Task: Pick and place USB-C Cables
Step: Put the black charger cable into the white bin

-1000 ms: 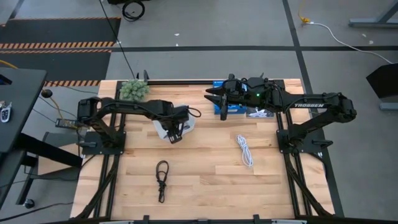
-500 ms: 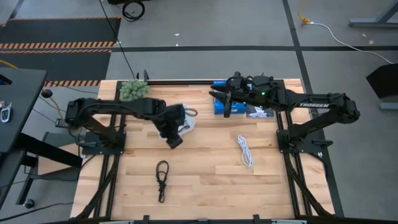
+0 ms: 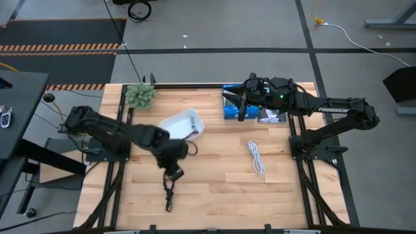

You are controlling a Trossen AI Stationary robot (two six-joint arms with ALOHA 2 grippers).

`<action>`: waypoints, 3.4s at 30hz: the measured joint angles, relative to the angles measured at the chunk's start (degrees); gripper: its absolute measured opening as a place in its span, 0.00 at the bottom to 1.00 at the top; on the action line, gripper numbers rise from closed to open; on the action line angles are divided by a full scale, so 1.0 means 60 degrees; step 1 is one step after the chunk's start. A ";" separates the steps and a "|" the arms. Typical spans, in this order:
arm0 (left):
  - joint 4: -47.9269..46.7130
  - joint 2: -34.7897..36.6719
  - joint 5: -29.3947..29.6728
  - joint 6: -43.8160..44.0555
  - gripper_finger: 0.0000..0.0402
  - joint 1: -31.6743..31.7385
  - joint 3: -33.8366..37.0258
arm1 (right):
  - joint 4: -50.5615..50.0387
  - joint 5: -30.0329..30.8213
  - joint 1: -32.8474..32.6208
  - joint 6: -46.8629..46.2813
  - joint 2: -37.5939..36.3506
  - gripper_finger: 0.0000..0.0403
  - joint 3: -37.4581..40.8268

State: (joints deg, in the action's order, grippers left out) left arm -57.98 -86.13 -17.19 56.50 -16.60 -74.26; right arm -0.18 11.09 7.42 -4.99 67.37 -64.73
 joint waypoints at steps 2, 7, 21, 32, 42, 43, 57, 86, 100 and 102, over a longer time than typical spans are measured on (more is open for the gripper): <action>-0.0016 0.0000 0.0295 0.0683 0.35 -0.0559 0.0000 | -0.0001 0.0118 0.0000 -0.0001 0.0000 0.31 0.0000; 0.0500 -0.0004 0.1753 0.3093 0.35 -0.1889 0.0243 | -0.0003 0.0318 0.0000 -0.0399 0.0001 0.31 0.0000; 0.0757 -0.0533 0.5039 0.9573 0.58 -0.4476 0.0448 | -0.0232 0.0318 0.0127 -0.0393 0.0015 0.31 0.0000; 0.1194 -0.2077 0.4822 1.0694 0.71 -0.4626 0.0448 | -0.1757 0.0442 0.0665 -0.1067 0.0000 0.31 -0.0004; 0.1632 -0.2656 0.5070 1.1249 0.69 -0.4718 0.0808 | -0.1728 0.0278 0.0204 -0.0918 -0.0007 0.31 -0.0004; 0.2015 -0.2656 0.5080 1.1306 0.69 -0.4718 0.1050 | -0.1738 0.0279 0.0188 -0.0923 -0.0007 0.31 -0.0004; 0.4146 -0.2623 0.4886 1.1261 0.60 -0.4371 0.2641 | -0.1595 -0.0083 0.0174 -0.0809 -0.0015 0.22 -0.0004; 0.3362 0.0702 0.2582 0.7446 0.30 -0.3955 0.2652 | -0.2483 -0.0090 0.0593 -0.0455 -0.0178 0.03 -0.0004; 0.1804 0.2666 0.2587 0.3502 0.31 -0.0717 0.2644 | -0.2527 0.0053 0.0470 -0.0408 -0.0480 0.03 -0.0004; 0.1775 0.2674 0.2383 0.2609 0.31 -0.0045 0.2610 | -0.2739 0.0405 0.0486 -0.0419 -0.0621 0.03 -0.0004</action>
State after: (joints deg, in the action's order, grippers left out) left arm -47.33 -70.08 -2.89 72.15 -16.87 -58.60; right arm -16.62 13.52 10.34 -7.51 63.65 -64.75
